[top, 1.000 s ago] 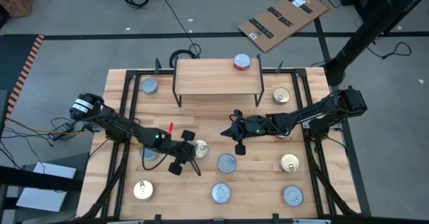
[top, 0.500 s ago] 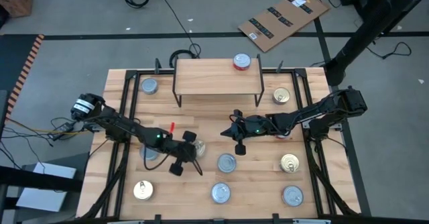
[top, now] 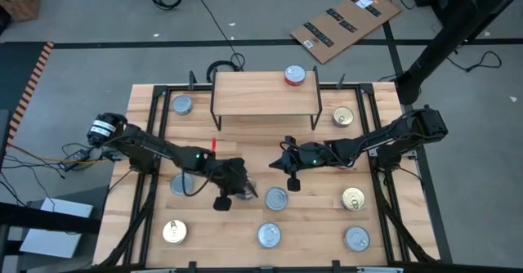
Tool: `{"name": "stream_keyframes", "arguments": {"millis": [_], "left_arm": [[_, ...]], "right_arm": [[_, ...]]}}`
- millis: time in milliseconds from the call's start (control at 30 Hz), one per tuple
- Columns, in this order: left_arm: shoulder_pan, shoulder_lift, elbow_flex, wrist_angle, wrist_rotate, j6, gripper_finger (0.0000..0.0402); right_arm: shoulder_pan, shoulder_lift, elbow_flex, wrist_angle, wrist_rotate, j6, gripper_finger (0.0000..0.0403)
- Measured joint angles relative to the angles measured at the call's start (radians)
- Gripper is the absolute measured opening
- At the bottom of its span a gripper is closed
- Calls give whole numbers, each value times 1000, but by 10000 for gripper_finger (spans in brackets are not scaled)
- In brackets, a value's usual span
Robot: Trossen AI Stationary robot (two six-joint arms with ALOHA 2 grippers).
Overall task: Stack canned seafood by type on shelf
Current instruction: Put the blue pink tuna can on the shelf
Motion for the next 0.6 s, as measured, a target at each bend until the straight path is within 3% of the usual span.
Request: {"name": "stream_keyframes", "arguments": {"millis": [200, 600], "left_arm": [[74, 0, 0, 85, 85, -102, 1], [153, -1, 0, 132, 131, -139, 0]], "right_arm": [[79, 0, 1, 1, 185, -20, 59], [209, 8, 72, -72, 311, 46, 216]]}}
